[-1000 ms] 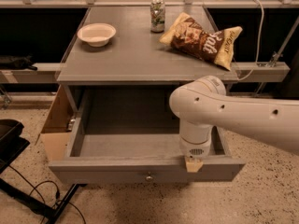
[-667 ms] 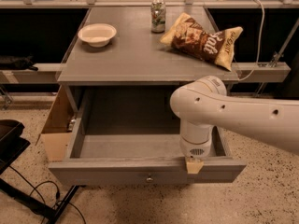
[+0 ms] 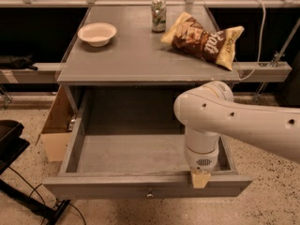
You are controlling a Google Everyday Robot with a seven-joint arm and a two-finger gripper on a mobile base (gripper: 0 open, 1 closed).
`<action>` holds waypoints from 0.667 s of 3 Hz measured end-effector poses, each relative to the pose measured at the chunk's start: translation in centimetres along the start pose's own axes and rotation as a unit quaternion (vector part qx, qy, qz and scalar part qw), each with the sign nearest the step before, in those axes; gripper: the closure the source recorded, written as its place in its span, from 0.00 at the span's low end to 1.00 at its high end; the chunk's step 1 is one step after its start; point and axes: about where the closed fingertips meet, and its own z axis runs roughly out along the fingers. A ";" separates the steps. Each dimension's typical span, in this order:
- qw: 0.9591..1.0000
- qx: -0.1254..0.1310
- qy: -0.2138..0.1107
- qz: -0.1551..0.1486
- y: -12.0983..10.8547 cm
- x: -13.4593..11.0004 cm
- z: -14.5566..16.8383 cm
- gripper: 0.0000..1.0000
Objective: Open top drawer
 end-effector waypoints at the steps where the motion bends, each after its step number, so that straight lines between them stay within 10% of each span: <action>1: 1.000 -0.007 -0.001 -0.009 1.8 0.4 -0.1 1.00; 2: 1.000 -0.007 -0.001 -0.009 1.8 0.4 -0.1 0.83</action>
Offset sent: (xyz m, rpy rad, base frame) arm -0.0182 -0.0028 0.0049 0.0061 0.0153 0.0163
